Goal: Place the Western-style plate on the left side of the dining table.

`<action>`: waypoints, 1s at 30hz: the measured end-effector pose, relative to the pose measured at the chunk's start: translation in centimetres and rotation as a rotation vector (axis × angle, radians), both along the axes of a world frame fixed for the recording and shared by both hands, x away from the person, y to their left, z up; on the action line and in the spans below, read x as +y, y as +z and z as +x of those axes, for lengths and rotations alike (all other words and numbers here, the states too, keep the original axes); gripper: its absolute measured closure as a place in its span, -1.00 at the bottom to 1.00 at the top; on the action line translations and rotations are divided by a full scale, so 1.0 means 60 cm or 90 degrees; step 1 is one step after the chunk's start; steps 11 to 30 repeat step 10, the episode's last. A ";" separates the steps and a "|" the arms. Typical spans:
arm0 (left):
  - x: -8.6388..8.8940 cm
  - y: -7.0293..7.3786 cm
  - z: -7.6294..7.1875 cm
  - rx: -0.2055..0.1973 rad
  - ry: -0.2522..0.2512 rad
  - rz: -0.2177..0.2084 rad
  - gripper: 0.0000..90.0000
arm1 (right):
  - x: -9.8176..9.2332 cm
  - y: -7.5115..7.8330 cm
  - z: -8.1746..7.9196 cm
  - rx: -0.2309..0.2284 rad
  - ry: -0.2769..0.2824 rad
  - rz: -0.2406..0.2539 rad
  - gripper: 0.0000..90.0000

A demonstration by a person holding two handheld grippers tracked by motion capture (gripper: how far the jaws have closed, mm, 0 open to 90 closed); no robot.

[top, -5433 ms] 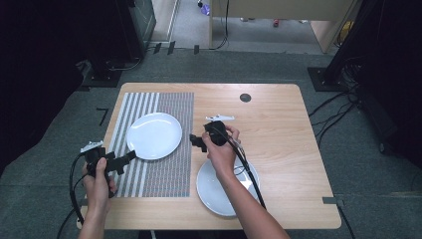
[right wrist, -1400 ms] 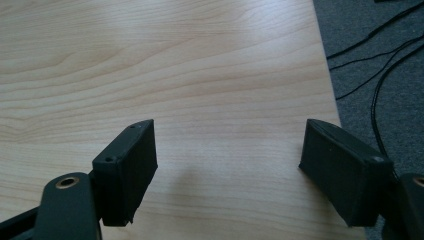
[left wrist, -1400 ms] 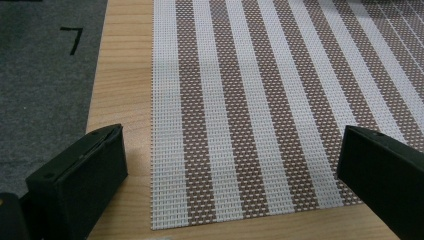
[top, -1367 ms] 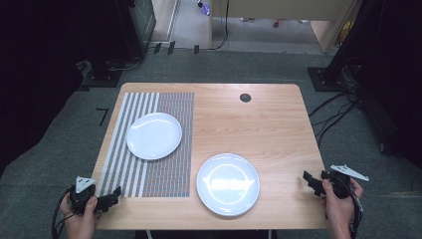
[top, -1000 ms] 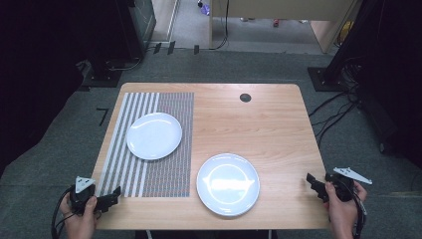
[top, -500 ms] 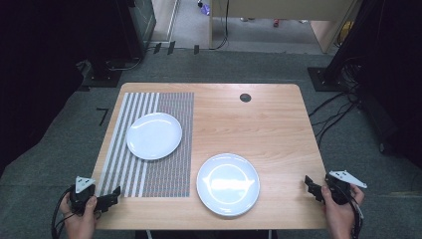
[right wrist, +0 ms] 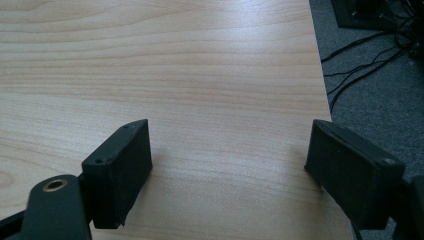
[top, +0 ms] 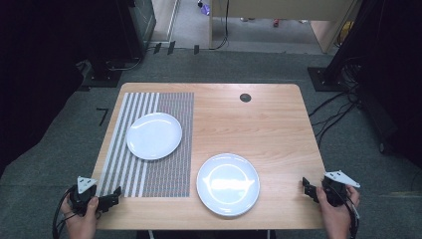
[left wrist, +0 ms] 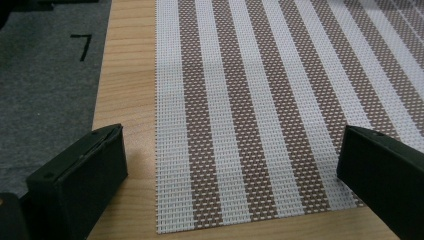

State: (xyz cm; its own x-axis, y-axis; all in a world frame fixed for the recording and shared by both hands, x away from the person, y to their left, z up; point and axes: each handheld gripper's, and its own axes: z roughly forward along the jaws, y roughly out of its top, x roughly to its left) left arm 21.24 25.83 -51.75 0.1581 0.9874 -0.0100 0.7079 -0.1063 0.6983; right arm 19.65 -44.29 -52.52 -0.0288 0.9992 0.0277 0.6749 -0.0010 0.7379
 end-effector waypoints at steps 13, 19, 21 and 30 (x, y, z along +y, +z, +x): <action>0.000 -0.001 0.000 -0.002 -0.001 0.002 -1.00 | 0.001 0.000 0.002 0.006 -0.006 0.000 -0.70; 0.000 -0.001 0.000 -0.002 -0.001 0.002 -1.00 | 0.001 0.000 0.002 0.006 -0.006 0.000 -0.70; 0.000 -0.001 0.000 -0.002 -0.001 0.002 -1.00 | 0.001 0.000 0.002 0.006 -0.006 0.000 -0.70; 0.000 -0.001 0.000 -0.002 -0.001 0.002 -1.00 | 0.001 0.000 0.002 0.006 -0.006 0.000 -0.70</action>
